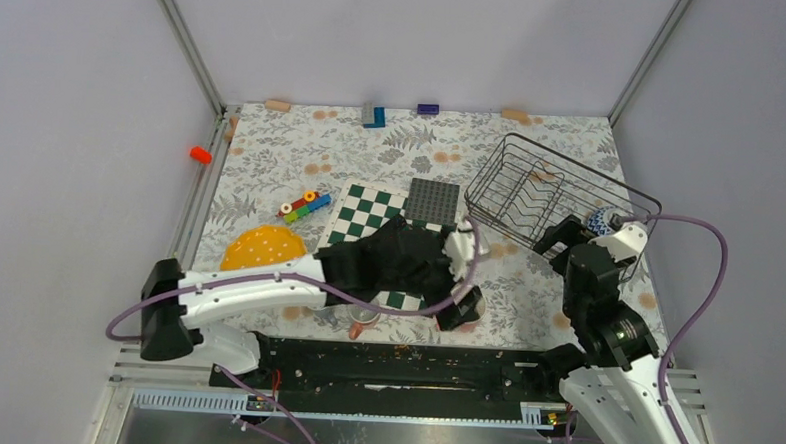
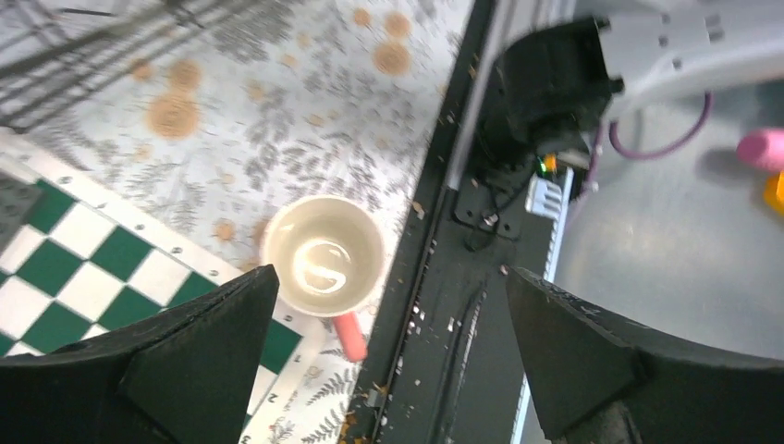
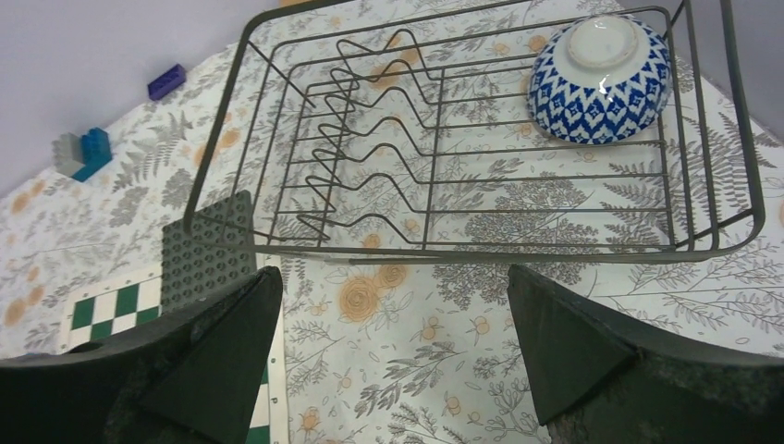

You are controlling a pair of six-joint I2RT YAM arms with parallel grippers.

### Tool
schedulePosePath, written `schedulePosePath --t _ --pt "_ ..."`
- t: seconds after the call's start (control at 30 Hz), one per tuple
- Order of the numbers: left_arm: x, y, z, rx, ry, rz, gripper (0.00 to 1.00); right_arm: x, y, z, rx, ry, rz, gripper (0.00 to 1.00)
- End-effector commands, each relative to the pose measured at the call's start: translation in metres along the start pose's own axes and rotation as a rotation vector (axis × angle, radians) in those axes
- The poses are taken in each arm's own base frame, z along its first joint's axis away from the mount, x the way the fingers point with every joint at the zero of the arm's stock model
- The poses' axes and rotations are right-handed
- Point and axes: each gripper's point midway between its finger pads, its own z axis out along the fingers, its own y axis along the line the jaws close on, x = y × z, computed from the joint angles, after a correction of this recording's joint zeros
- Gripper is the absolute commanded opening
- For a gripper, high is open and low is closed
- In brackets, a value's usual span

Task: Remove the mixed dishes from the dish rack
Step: Place the cup at the center of the board, then pick up the bowl from the dish rack.

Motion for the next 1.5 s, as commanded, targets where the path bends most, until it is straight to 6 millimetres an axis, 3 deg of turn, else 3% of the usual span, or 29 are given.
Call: schedulePosePath --t 0.0,0.13,0.33,0.5,0.67,0.87,1.0,1.2,1.47 --pt "-0.044 0.046 -0.031 -0.08 -0.213 -0.094 0.99 -0.023 -0.007 0.003 0.096 -0.054 -0.022 0.98" --pt "-0.044 0.101 -0.057 -0.158 -0.309 -0.23 0.99 -0.037 -0.022 0.006 0.222 -0.095 -0.085 0.98" --pt "-0.046 0.161 -0.093 -0.273 -0.43 -0.297 0.99 -0.051 -0.017 0.026 0.275 -0.021 -0.151 0.99" --pt "-0.052 0.2 -0.112 -0.33 -0.485 -0.316 0.99 -0.045 -0.028 0.071 0.323 0.162 -0.149 0.99" --pt "-0.05 0.235 -0.118 -0.3 -0.518 -0.393 0.99 -0.036 -0.06 0.12 0.44 0.318 -0.168 0.99" --pt "-0.046 0.255 -0.121 -0.158 -0.537 -0.473 0.99 -0.025 -0.085 0.166 0.475 0.446 -0.174 0.99" --pt "-0.039 0.267 -0.122 -0.194 -0.542 -0.48 0.99 -0.027 -0.101 0.184 0.477 0.477 -0.169 0.99" --pt "-0.028 0.282 -0.119 -0.26 -0.522 -0.482 0.99 -0.023 -0.118 0.202 0.482 0.515 -0.173 0.94" --pt "-0.012 0.309 -0.119 -0.387 -0.504 -0.51 0.99 -0.001 -0.135 0.217 0.478 0.57 -0.184 0.83"
